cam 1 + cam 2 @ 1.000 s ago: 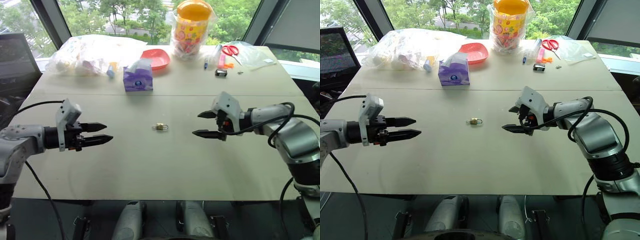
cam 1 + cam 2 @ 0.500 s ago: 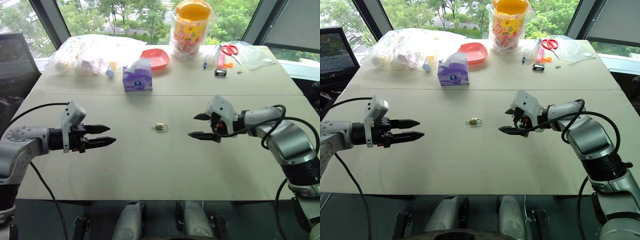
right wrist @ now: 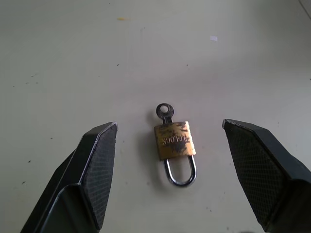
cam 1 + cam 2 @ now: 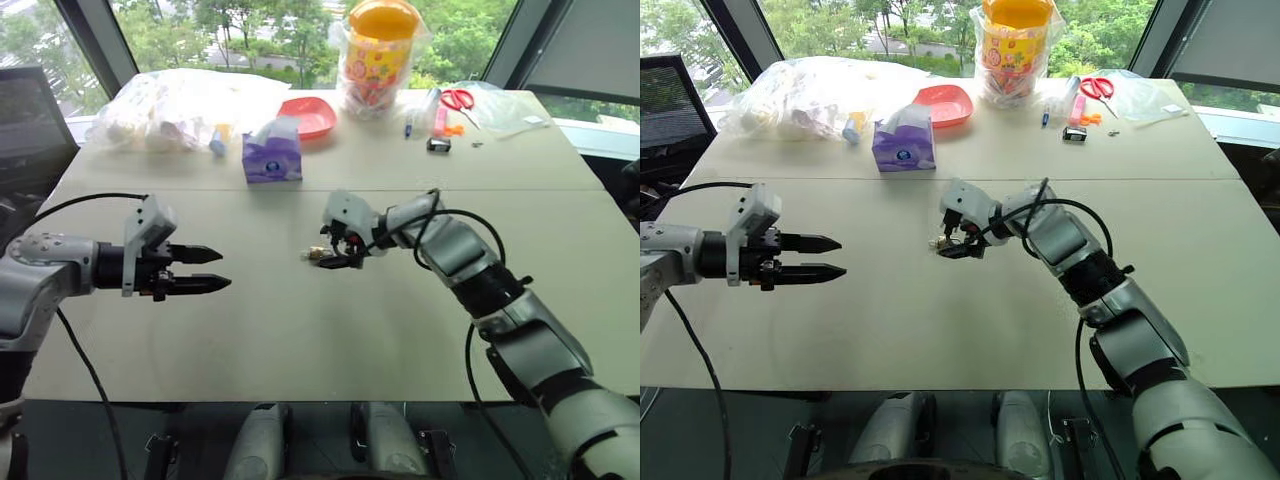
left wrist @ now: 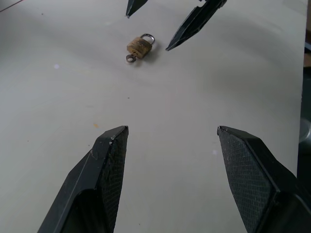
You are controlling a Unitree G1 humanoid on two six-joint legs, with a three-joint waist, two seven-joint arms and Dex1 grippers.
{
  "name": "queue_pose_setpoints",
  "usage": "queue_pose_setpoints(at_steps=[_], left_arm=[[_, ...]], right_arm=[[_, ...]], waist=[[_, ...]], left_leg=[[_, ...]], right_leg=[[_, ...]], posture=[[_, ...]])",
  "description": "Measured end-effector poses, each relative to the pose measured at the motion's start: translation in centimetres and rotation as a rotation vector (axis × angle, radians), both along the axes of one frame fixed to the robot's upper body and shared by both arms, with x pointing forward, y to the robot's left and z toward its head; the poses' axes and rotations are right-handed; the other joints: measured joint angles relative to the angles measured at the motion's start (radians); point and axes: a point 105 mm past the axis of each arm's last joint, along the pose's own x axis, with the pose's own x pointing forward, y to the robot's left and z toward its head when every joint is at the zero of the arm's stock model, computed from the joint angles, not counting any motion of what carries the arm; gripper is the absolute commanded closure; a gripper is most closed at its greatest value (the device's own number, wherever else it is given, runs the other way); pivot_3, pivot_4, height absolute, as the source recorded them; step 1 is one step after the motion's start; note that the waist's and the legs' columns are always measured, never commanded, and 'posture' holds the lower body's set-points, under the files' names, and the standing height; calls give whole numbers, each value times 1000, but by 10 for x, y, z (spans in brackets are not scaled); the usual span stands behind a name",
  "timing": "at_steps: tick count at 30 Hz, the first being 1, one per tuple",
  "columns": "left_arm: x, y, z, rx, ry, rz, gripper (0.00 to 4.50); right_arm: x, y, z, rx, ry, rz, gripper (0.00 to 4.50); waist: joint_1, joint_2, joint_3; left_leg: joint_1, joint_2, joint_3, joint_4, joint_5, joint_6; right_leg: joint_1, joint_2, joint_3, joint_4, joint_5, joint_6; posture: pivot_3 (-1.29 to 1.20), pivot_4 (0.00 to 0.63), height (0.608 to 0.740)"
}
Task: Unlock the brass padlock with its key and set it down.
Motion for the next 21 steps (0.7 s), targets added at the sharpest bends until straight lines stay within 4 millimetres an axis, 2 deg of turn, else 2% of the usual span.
queue_pose_setpoints(at_steps=[6,18,21], left_arm=[[-3,-9,-9,-25,0,10,1490],[-2,-13,-12,-41,-18,44,1490],[-1,-13,-12,-41,-19,45,1468]], right_arm=[[10,-8,-20,-58,70,-31,894],[10,8,-22,-57,89,5,894],[10,11,-22,-61,83,16,1794]], waist=[[-3,0,0],[-11,0,0],[-11,0,0]], left_leg=[[0,0,0,0,0,0],[2,1,0,0,0,-1],[2,2,0,0,0,-1]], right_leg=[[0,0,1,0,0,0],[0,4,1,1,1,-2],[0,5,1,2,2,-2]], posture=[[0,150,740],[0,150,740],[0,150,740]])
